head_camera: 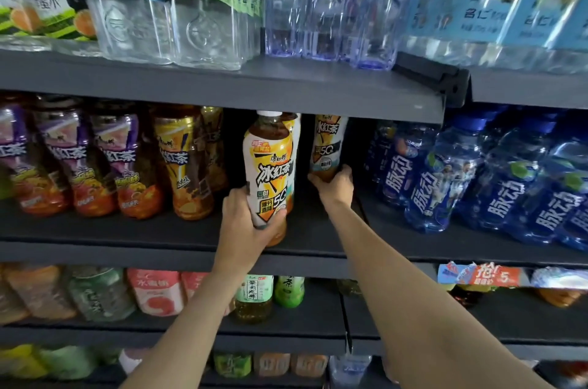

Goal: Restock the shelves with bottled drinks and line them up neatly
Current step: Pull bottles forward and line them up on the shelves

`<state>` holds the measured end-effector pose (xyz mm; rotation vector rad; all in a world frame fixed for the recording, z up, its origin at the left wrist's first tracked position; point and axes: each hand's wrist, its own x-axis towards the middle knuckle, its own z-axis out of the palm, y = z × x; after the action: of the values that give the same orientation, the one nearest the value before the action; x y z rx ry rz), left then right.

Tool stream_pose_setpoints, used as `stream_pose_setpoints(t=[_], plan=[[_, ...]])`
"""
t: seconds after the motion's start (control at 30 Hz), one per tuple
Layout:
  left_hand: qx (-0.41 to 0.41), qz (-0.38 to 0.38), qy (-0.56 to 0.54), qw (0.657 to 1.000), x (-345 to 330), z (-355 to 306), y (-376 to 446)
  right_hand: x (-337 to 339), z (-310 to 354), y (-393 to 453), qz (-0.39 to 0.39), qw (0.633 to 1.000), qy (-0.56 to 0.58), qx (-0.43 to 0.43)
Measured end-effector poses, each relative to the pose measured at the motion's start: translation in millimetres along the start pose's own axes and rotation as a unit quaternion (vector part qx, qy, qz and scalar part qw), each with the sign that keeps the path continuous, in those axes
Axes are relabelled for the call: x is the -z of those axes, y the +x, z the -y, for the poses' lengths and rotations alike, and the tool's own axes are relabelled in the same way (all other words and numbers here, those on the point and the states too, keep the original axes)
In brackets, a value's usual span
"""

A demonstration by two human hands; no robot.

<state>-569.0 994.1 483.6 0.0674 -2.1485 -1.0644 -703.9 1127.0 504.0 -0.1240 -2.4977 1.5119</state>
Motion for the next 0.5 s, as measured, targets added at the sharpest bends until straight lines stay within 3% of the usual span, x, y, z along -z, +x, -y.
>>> stream_pose_setpoints(t=[0.2,0.5], plan=[[-0.015,-0.003,0.006,1.0,-1,1,0,-10,-5,10,-0.065,0.997,-0.041,0.011],[-0.02,0.004,-0.035,0.999,1,-1,0,8,-6,-7,0.011,0.996,-0.03,0.079]])
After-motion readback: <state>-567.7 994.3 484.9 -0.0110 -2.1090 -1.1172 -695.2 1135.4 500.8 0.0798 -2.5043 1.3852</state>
